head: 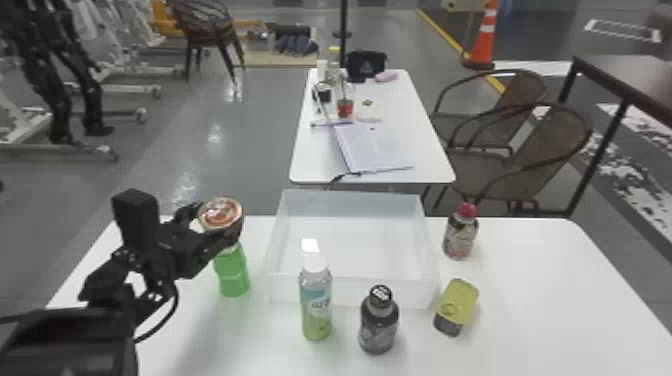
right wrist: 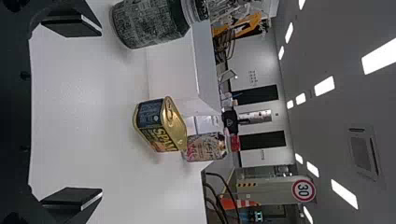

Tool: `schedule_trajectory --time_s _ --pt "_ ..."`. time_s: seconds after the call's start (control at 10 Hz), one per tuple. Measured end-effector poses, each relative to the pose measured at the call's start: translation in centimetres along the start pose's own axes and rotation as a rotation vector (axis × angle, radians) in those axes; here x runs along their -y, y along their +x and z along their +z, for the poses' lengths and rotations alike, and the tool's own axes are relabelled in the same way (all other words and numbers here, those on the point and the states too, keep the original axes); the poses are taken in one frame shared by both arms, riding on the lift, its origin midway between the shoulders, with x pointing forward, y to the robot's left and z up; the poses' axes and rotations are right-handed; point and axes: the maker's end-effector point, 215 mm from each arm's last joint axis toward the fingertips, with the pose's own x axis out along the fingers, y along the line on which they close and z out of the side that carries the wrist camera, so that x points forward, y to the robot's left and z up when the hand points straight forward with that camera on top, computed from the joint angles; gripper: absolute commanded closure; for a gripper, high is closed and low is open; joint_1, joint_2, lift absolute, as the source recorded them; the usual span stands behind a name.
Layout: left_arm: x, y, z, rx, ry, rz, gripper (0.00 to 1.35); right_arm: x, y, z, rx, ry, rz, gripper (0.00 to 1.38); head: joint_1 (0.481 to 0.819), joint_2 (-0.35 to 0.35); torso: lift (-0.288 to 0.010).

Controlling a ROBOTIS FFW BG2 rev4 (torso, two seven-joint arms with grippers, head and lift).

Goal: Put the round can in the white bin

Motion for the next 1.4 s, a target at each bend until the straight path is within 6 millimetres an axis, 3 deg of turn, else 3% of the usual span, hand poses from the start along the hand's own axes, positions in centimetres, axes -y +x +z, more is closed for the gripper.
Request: schedule_trajectory --time_s 0.5,0.9,1.1,1.2,1.4 --pt "5.6 5.5 -1.1 -0.06 -0.039 -0.229 0.82 -0.2 0.3 0.0 0.002 0.004 0.005 0.09 0.549 0.0 -0.1" --pt "11.1 7.1 -3.1 -0.112 -0.116 -0.378 0.82 -0.4 0.4 -0.1 0.001 0.006 0.009 0.09 0.549 0.0 -0.1" --pt "12.6 7.4 -3.4 -0.111 -0.134 -0.403 0.35 -0.4 0.5 -0.1 0.001 0.006 0.011 0.09 0.549 0.0 -0.1" --pt "12.7 7.5 -3.4 -0.104 -0.141 -0.397 0.2 -0.4 0.5 -0.1 0.001 0.006 0.011 0.09 0.549 0.0 -0.1" --pt "12.8 7.5 -3.1 -0.088 -0.153 -0.393 0.12 -0.4 0.5 -0.1 0.001 0.006 0.011 0.09 0.549 0.0 -0.1"
